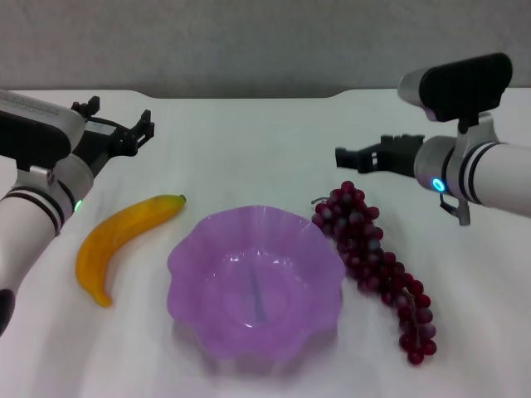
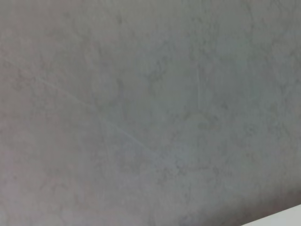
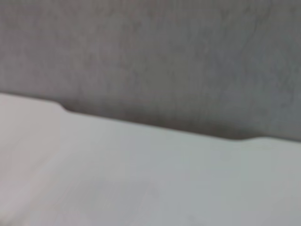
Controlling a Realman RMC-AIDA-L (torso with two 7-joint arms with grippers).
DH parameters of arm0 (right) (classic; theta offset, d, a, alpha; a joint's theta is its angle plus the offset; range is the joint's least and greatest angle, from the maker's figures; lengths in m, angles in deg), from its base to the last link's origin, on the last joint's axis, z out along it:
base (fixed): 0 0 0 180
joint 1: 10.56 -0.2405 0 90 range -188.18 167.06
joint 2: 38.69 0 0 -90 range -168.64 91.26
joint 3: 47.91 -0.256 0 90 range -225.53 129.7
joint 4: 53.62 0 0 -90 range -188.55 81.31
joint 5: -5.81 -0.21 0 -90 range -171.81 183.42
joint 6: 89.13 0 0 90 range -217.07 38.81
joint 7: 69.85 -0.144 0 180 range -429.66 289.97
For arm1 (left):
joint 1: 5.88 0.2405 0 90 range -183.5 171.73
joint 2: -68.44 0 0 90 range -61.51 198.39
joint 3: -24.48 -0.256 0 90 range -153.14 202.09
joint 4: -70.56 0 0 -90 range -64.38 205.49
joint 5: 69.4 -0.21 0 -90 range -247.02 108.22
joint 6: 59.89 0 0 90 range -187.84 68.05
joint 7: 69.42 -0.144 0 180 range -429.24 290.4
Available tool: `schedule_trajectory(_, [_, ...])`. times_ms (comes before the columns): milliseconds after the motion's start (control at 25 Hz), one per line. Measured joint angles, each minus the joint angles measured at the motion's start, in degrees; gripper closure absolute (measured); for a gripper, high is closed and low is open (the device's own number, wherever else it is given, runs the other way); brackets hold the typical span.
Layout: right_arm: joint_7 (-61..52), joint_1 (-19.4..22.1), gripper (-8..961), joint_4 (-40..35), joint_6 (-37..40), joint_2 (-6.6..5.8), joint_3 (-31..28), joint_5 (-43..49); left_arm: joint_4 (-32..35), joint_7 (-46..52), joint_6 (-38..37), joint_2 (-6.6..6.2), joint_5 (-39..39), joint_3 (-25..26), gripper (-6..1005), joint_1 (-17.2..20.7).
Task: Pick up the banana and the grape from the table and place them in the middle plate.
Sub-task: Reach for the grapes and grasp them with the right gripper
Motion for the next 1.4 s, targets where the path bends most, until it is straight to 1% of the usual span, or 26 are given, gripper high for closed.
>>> schedule_trajectory(80, [0.2,0.7,127,-0.6,-2.3,-0.07,0.0,0.3,0.0,0.0,0.0,0.00,-0.2,0.0,137,0.0])
schedule_trajectory(240, [0.3,2.1,129,-0.7,-1.6,-0.15,0.0,0.4,0.0,0.0,0.0,0.00,-0.3,0.0,137,0.0])
schedule_trajectory(400, [0.8,2.5,132,0.1,-0.2,-0.16,0.4,0.6,-0.2,0.0,0.0,0.00,-0.1,0.0,137,0.0])
schedule_trajectory(720, [1.0,2.4,138,0.4,3.5,0.11,6.7,0.0,-0.3,0.0,-0.2,0.00,0.0,0.0,137,-0.2])
schedule_trajectory(1080, [0.6,2.5,144,2.4,4.0,0.27,7.8,-0.1,-0.3,0.0,-0.3,0.08,0.0,0.0,137,-0.5])
schedule_trajectory(1280, [0.6,2.5,148,2.7,4.5,0.25,9.7,-0.3,-0.3,0.0,-0.3,0.18,0.0,0.0,137,-0.6])
schedule_trajectory(1400, [0.7,2.2,150,3.2,5.3,0.22,12.4,-1.9,-0.3,0.0,-0.3,0.24,0.0,0.0,137,-0.6])
